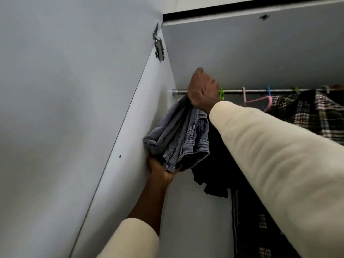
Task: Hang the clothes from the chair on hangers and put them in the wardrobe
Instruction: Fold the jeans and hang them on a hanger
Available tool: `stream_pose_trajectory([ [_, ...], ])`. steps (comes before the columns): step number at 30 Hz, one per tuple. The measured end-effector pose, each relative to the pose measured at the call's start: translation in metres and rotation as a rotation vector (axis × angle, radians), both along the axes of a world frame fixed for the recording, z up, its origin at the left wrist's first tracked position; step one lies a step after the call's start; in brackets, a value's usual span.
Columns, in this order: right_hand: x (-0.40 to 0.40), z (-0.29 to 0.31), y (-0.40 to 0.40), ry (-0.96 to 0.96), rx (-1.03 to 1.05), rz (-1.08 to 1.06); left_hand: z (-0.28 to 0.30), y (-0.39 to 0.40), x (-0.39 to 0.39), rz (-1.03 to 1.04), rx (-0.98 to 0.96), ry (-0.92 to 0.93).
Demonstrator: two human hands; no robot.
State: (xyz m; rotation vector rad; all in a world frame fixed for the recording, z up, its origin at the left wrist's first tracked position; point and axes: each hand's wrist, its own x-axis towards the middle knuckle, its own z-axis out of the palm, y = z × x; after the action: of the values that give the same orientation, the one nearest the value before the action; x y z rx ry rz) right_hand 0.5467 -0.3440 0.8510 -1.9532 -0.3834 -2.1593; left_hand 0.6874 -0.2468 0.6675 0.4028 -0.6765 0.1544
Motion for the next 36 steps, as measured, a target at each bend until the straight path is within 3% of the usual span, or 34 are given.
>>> stream_pose_trajectory([
  [3, 0.021, 0.009, 0.013, -0.033, -0.059, -0.019, 0.010, 0.000, 0.020, 0.022, 0.126, 0.098],
  [5, 0.036, 0.013, 0.021, -0.036, -0.085, -0.027, 0.016, -0.001, 0.027, 0.075, 0.097, 0.156],
  [11, 0.076, 0.023, 0.043, -0.013, -0.109, -0.055, 0.030, 0.007, 0.061, -0.026, 0.100, 0.064],
  [16, 0.095, 0.017, 0.059, 0.025, -0.096, -0.012, 0.024, 0.010, 0.072, 0.134, 0.137, 0.115],
  [22, 0.099, -0.006, 0.085, 0.162, -0.032, 0.139, 0.007, 0.011, 0.071, 0.226, 0.234, 0.208],
  [26, 0.095, -0.015, 0.083, 0.170, 0.004, 0.207, 0.000, 0.010, 0.068, 0.232, 0.216, 0.249],
  [31, 0.085, -0.025, 0.073, 0.261, -0.030, 0.437, -0.008, 0.011, 0.061, 0.225, 0.176, 0.280],
  [34, 0.093, -0.037, 0.056, 0.151, 0.037, 0.616, -0.013, 0.013, 0.056, 0.238, 0.178, 0.311],
  [36, 0.103, -0.052, 0.042, 0.076, 0.154, 0.576, -0.015, 0.013, 0.048, 0.242, 0.155, 0.316],
])
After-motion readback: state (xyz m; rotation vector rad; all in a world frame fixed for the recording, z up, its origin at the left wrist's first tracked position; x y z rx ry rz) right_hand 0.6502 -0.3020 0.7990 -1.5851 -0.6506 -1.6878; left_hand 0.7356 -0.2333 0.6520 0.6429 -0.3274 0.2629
